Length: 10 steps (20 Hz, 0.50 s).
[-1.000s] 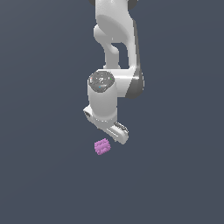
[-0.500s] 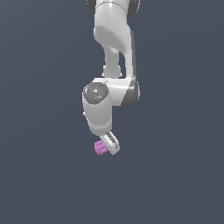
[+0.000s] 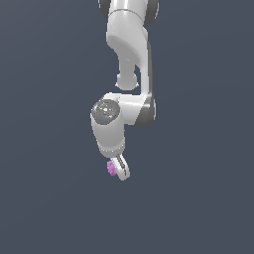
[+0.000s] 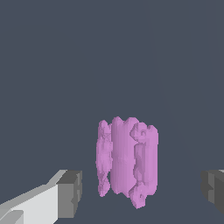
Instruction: Pick up the object and move it to a goal position.
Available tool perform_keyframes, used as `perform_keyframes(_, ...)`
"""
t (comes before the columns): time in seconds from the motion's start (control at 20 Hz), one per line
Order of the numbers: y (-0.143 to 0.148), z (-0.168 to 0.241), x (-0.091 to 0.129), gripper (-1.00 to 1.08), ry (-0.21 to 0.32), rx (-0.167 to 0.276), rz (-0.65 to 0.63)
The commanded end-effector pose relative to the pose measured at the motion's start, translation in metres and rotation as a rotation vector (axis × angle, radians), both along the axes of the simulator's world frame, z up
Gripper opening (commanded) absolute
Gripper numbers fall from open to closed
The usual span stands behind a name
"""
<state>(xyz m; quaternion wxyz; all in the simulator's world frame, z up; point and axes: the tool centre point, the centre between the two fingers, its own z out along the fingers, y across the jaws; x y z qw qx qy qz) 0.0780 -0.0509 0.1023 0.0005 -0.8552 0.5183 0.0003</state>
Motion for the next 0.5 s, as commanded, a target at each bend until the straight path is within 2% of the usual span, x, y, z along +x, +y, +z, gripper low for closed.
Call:
perform_keyframes(0.0,-0.001,-0.001,0.001,1.0,0.0,-0.001,-0.016)
perform_keyframes(0.45,-0.001,-0.016,0.0,1.0,0.0,-0.001,-0.016)
